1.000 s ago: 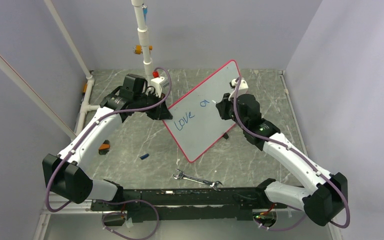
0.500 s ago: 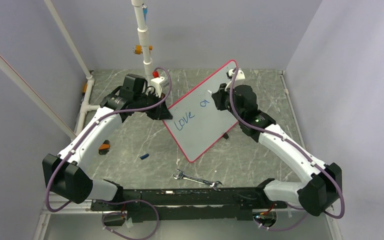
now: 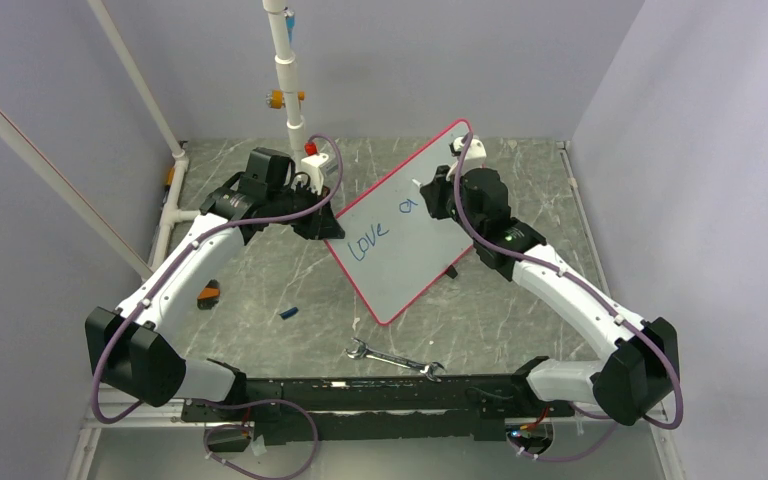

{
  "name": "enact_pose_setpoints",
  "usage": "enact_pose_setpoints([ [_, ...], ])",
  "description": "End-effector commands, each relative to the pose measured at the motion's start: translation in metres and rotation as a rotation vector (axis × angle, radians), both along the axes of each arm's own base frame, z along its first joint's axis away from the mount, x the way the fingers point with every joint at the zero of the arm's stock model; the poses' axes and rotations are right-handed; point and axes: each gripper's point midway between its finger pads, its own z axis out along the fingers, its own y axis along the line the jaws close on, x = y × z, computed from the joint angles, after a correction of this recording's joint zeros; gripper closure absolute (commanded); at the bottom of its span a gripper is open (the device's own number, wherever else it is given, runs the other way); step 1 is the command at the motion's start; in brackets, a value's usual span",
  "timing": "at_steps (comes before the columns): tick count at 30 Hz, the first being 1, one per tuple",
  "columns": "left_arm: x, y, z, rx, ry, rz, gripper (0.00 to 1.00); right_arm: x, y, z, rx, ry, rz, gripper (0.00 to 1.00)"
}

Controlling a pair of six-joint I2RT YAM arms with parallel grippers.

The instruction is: Write a sentence on the whiteboard

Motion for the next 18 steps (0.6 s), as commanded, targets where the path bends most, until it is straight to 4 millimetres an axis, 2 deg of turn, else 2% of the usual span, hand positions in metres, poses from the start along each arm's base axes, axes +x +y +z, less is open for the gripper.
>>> enact_pose_setpoints([
  [1,0.023,0.051,-0.040,0.307,-0.056,0.124,1.00,-0.002,0.001,-0.001,0.031,-0.008,0.009,1.00],
  [13,0.022,0.050,-0.041,0.307,-0.052,0.122,1.00,-0.023,-0.012,-0.040,-0.003,0.063,0.004,1.00],
  [18,0.022,0.050,-0.042,0.310,-0.051,0.121,1.00,-0.025,-0.017,-0.041,-0.013,0.061,-0.014,1.00],
])
